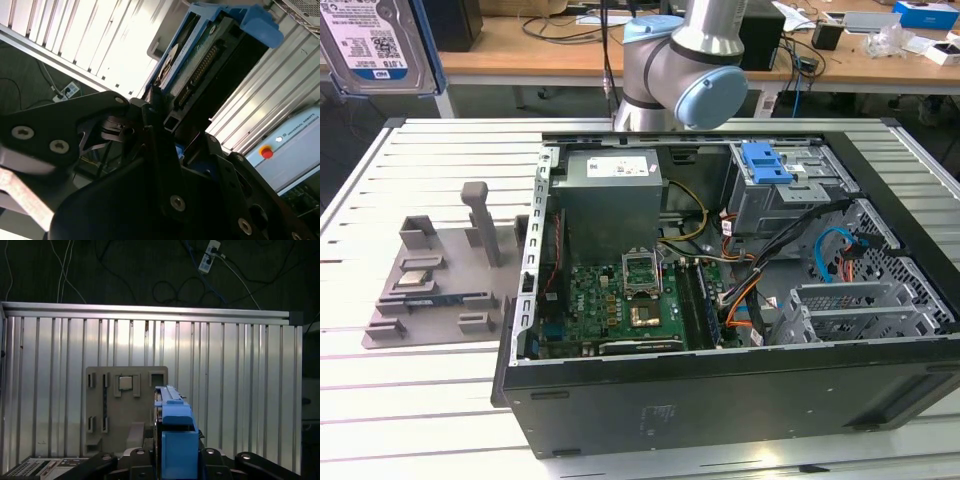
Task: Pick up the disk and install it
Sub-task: 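Pick up the disk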
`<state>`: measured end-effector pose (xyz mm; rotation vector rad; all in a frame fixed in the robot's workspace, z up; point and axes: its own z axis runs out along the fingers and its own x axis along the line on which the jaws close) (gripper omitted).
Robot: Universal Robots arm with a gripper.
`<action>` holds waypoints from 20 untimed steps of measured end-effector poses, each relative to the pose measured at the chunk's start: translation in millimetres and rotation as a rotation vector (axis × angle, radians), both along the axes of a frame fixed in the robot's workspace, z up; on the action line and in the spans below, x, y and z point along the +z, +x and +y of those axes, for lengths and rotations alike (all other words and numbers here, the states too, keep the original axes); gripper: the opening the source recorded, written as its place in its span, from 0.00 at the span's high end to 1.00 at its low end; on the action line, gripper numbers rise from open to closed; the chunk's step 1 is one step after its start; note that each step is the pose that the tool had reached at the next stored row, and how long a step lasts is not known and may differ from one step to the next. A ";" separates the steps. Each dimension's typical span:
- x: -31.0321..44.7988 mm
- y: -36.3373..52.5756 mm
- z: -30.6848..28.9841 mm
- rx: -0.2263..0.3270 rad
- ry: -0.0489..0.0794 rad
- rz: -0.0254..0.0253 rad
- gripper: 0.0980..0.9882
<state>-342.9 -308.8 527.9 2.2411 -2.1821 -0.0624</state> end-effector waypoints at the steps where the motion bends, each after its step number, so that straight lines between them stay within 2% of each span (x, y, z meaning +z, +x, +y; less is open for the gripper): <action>1: 0.0 2.6 0.0 0.000 0.000 0.0000 0.70; 3: 0.0 8.7 0.0 0.000 0.000 0.0000 0.70; 6: 0.0 22.6 0.0 0.000 0.000 0.0000 0.70; 12: 0.0 67.4 0.0 0.000 0.000 0.0004 0.70; 15: -0.2 94.2 0.0 0.000 0.000 0.0006 0.70; 16: -0.2 106.4 0.0 0.000 0.000 0.0006 0.70; 17: -0.1 113.8 0.0 0.000 0.000 0.0008 0.70; 18: -0.2 120.1 0.0 0.000 0.000 0.0007 0.70; 20: -0.2 126.2 0.0 0.000 0.000 0.0006 0.70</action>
